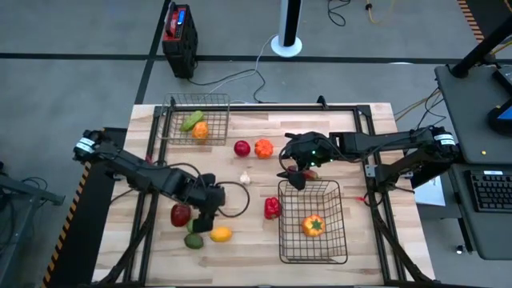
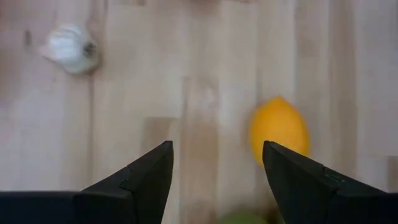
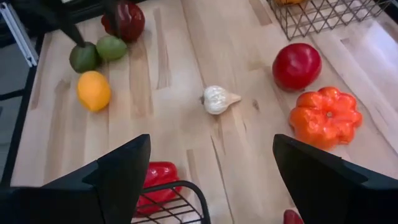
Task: Sort produce into baskets
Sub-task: Put the yellow lemon into the black wire basket
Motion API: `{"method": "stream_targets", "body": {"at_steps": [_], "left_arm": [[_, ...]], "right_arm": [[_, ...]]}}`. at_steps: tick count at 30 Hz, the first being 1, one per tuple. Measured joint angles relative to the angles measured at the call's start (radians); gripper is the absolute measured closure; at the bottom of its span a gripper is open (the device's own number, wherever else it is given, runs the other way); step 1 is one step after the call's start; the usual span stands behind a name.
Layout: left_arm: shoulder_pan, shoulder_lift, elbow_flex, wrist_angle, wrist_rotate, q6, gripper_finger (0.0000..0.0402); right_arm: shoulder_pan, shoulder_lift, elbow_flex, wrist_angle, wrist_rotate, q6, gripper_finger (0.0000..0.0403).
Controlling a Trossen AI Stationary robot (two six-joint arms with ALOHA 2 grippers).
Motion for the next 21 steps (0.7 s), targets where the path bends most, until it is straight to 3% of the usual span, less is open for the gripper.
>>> {"method": "stream_targets", "body": {"at_steps": [8, 21], "left_arm": [[-0.125, 0.021, 0.001, 0.044, -0.006, -0.169, 0.0173], [-0.222, 0.12, 0.001, 0.075, 0.017, -0.343, 0.0173]], "right_arm": [[0.041, -0.001, 0.066, -0.177, 0.015, 0.077, 0.0069], [0.063, -0.001, 0.1, -0.213, 0.019, 0.055, 0.0071]]}}
